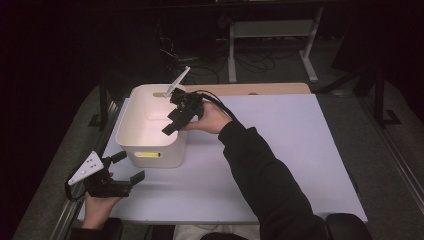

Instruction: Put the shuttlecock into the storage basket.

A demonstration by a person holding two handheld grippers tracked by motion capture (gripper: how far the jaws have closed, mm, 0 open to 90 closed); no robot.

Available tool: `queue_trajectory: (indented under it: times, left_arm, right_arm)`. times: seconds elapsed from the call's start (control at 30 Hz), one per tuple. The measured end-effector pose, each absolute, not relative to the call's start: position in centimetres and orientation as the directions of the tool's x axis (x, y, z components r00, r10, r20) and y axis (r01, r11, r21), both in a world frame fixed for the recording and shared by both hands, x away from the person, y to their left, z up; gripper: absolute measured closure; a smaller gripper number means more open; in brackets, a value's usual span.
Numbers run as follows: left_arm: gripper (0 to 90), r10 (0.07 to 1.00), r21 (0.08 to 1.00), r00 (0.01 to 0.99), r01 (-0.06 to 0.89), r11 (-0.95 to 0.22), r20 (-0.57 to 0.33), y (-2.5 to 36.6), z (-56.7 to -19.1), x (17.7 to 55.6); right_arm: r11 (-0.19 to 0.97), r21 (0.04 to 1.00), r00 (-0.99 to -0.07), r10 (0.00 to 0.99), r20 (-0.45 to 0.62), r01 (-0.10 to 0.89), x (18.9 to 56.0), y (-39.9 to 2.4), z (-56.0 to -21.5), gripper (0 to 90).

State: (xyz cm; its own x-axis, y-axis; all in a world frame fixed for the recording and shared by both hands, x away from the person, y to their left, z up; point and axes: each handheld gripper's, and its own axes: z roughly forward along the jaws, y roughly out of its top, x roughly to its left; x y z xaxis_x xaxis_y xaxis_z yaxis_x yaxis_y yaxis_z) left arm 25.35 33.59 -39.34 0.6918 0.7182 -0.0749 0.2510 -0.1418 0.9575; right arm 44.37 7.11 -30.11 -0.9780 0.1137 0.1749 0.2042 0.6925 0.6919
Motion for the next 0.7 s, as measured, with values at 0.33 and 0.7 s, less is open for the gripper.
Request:
queue_trajectory:
  times: [0.33,0.7]
  left_arm:
    - [0.0,0.719,0.958,0.691,0.25,-0.14,-0.075,33.6,-39.3,25.3]
    - [0.0,0.72,0.957,0.69,0.252,-0.142,-0.075,33.6,-39.4,25.4]
  right_arm:
    - [0.672,0.711,-0.978,0.158,0.136,0.207,44.0,6.0,-29.3,13.1]
    - [0.65,0.731,-0.976,0.191,0.106,0.207,43.5,5.0,-28.9,0.0]
